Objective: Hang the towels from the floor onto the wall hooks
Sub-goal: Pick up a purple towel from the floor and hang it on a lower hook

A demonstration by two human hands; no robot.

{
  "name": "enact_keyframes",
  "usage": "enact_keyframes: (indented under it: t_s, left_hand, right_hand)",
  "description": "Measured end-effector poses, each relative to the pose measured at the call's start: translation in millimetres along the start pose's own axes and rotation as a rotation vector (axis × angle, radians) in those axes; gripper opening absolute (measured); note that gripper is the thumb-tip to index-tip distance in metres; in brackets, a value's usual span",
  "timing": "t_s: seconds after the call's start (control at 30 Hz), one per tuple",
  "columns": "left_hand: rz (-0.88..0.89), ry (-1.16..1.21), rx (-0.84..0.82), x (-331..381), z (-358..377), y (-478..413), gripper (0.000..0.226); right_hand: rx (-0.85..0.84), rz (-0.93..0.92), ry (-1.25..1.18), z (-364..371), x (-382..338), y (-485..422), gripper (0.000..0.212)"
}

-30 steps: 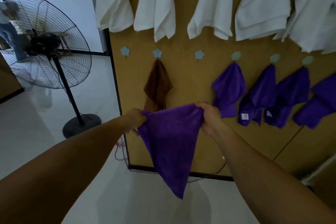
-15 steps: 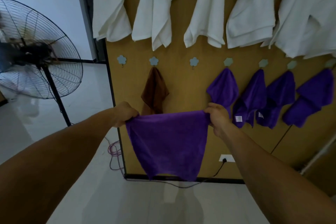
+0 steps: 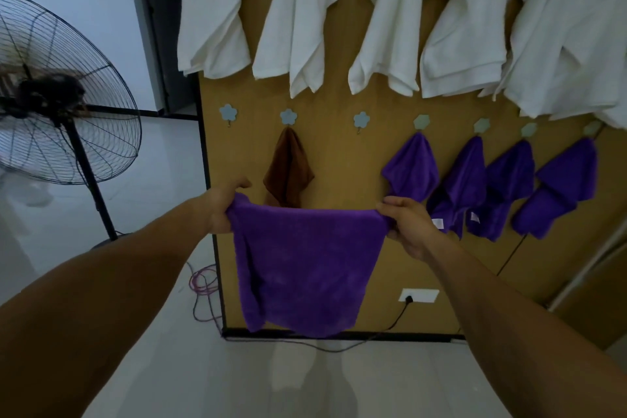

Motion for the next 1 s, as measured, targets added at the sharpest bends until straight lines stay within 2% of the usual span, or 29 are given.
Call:
enact_keyframes:
  t_s: [0.1, 0.17, 0.27, 0.37, 0.43, 0.5, 0.6, 0.7, 0.77, 0.87, 0.93, 1.0]
  left_hand:
    - [-0.022, -0.137, -0.222, 1, 18, 10, 0.013]
    - [0.010, -0.147, -0.247, 3, 13, 10, 0.017]
    - [0.165, -0.222, -0.044, 16, -11, 9, 0.014]
    - [0.318, -0.644, 0.158, 25, -23, 19, 0.015]
    - [0.358, -0.795, 0.207, 24, -22, 25, 0.013]
    - [0.357, -0.749, 0.246, 22, -25, 25, 0.018]
    - [0.263, -0.342, 0.292, 10, -35, 16, 0.034]
    - [0.099, -0.009, 0.157, -6, -25, 6, 0.038]
    - [-0.029, -0.016, -0.009, -14, -12, 5, 0.045]
    - [-0.072, -0.228, -0.318, -15, 10, 12, 0.039]
    - [-0.067, -0.270, -0.333, -14, 7, 10, 0.037]
    - [-0.010, -0.363, -0.222, -11, -3, 7, 0.027]
  right_hand:
    - [-0.021, 0.031, -0.034, -1, 4, 2, 0.039]
    - [-0.018, 0.034, -0.110, -7, 9, 5, 0.041]
    - [-0.012, 0.032, -0.163, -15, 15, 10, 0.042]
    - [0.011, 0.010, -0.004, -17, 17, 14, 0.040]
    - [0.062, -0.026, 0.063, -20, 14, 17, 0.038]
    - [0.103, -0.073, 0.105, -24, 7, 19, 0.038]
    - [0.109, -0.077, 0.127, -27, 3, 19, 0.036]
    - [0.139, -0.059, -0.009, -32, 1, 18, 0.032]
    - [0.173, -0.052, -0.097, -35, 0, 17, 0.030]
    - [0.206, -0.050, -0.100, -38, -1, 14, 0.028]
    - [0.215, -0.054, -0.091, -38, -1, 10, 0.028]
    - [0.215, -0.058, -0.076, -38, -1, 7, 0.028]
Point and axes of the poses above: each hand's wrist, its own y-axis away from the middle knuckle, its own z-axis out of the palm, x = y × z, the point moved 10 cm from there along -y, towards the middle knuckle, and after that the axes turned 15 degrees about y, right-handed, at the moved point
